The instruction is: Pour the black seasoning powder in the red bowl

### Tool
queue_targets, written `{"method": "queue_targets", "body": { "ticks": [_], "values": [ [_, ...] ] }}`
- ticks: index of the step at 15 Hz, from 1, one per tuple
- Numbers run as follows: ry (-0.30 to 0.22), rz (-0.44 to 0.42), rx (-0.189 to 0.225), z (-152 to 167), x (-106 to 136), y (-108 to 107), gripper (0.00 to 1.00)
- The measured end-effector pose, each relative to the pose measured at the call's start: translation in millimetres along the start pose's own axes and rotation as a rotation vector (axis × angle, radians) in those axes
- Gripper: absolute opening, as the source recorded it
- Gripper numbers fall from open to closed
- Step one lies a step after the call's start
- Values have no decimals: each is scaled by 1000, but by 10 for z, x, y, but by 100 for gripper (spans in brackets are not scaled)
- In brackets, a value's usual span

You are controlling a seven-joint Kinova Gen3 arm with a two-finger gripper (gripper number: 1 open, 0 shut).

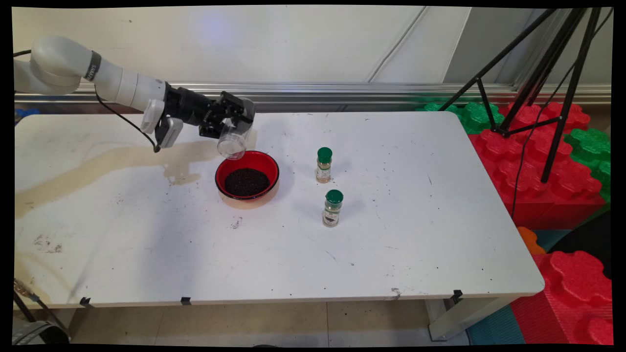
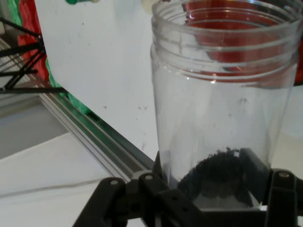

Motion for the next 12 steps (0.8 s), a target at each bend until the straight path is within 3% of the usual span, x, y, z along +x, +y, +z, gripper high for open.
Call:
{"method": "queue_targets", "body": {
  "ticks": [4, 12],
  "values": [
    [-2, 89, 0, 9, 32, -15, 0],
    [-6, 186, 2, 53, 79, -28, 0]
  ]
}}
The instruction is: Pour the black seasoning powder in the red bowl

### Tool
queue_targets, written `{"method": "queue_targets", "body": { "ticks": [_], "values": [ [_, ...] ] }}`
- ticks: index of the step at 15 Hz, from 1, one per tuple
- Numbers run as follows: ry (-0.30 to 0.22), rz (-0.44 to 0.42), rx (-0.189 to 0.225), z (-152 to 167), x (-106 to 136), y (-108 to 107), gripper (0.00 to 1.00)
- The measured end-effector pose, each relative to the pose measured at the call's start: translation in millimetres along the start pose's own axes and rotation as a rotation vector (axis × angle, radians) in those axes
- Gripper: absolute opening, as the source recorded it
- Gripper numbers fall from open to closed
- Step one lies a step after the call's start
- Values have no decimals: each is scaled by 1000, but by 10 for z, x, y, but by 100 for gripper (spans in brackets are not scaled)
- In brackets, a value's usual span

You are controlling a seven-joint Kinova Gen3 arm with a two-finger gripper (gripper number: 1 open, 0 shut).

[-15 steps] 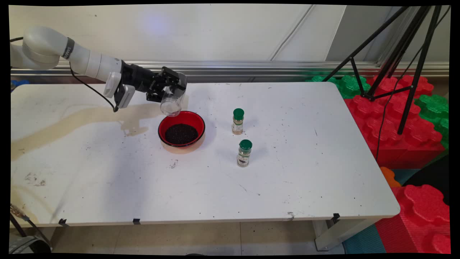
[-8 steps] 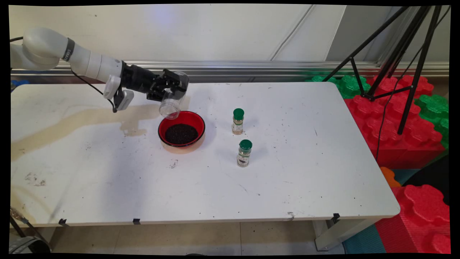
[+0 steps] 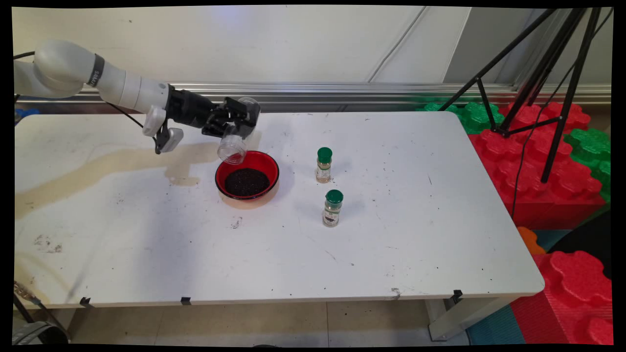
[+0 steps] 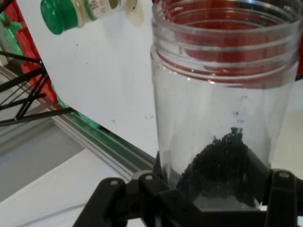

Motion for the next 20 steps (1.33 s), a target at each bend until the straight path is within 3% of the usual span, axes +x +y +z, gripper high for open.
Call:
{"method": "queue_targets", "body": {
  "ticks": [20],
  "values": [
    [-77, 224, 63, -45, 87, -191, 0]
  ]
}}
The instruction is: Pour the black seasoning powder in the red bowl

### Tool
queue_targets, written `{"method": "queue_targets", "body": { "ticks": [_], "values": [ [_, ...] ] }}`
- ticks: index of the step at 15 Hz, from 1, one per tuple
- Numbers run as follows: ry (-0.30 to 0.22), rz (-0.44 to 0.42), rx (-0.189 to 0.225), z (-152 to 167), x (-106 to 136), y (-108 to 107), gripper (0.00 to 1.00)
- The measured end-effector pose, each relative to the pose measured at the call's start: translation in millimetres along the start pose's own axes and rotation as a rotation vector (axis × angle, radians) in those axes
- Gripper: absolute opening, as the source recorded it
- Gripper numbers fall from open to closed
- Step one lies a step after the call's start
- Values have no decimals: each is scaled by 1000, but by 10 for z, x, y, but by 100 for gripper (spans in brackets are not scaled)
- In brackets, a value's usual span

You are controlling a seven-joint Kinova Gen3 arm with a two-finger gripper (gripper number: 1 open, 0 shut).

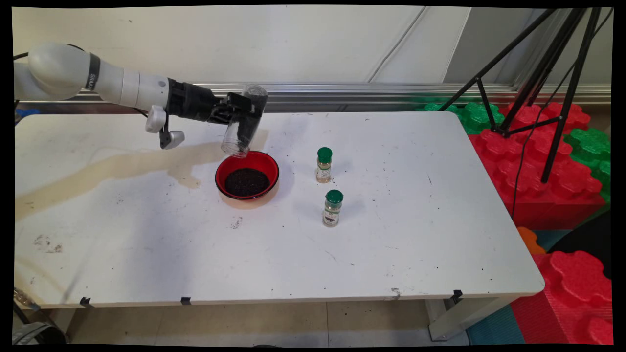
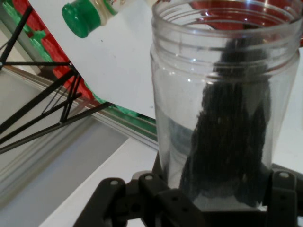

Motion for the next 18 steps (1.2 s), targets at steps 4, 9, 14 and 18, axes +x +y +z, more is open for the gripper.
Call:
{"method": "queue_targets", "body": {
  "ticks": [4, 9, 14, 18],
  "values": [
    [-11, 53, 8, -10, 24, -24, 0],
    [-22, 128, 15, -14, 54, -39, 0],
    [-35, 190, 22, -13, 66, -61, 0],
    [-45, 231, 28, -22, 76, -78, 0]
  ]
}}
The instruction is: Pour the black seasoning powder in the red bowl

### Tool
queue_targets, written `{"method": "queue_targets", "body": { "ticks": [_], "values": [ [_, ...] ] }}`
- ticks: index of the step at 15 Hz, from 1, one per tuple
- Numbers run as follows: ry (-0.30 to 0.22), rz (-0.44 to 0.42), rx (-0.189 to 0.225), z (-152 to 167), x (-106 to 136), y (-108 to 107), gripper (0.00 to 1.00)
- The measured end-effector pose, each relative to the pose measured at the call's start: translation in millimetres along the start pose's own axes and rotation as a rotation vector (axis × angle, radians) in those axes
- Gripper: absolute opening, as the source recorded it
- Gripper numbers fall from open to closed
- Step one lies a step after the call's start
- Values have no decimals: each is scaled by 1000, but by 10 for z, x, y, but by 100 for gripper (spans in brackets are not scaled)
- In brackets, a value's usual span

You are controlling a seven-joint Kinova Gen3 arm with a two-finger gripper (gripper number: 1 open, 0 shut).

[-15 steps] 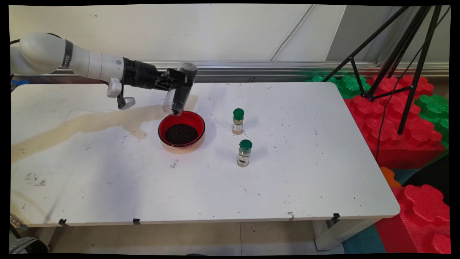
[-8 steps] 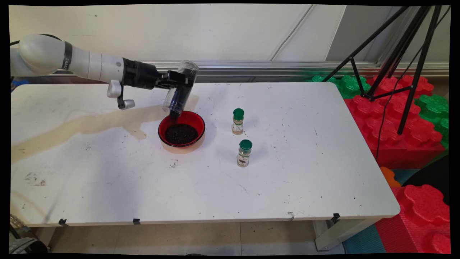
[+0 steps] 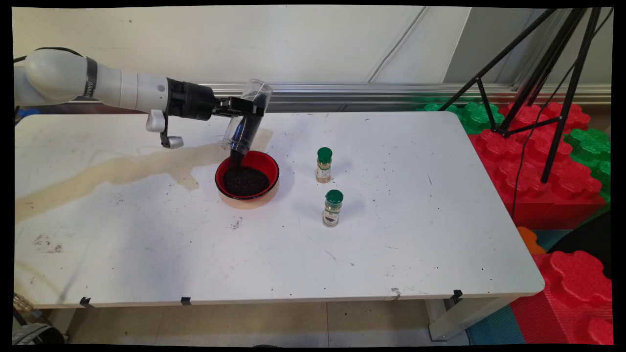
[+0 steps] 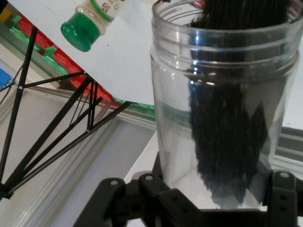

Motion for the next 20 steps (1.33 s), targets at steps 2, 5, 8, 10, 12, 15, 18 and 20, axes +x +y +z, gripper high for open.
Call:
{"method": "queue_targets", "body": {
  "ticks": [2, 5, 8, 10, 12, 15, 18, 20],
  "values": [
    [-6, 18, 3, -6, 1, -12, 0],
    [-15, 42, 6, -16, 4, -29, 0],
    [-22, 59, 9, -27, 9, -44, 0],
    [-26, 68, 11, -36, 14, -57, 0],
    [-31, 78, 14, -48, 21, -76, 0],
    [-37, 88, 18, -62, 27, -102, 0],
    [-43, 96, 21, -74, 38, -128, 0],
    [-45, 101, 23, -76, 49, -141, 0]
  ]
}}
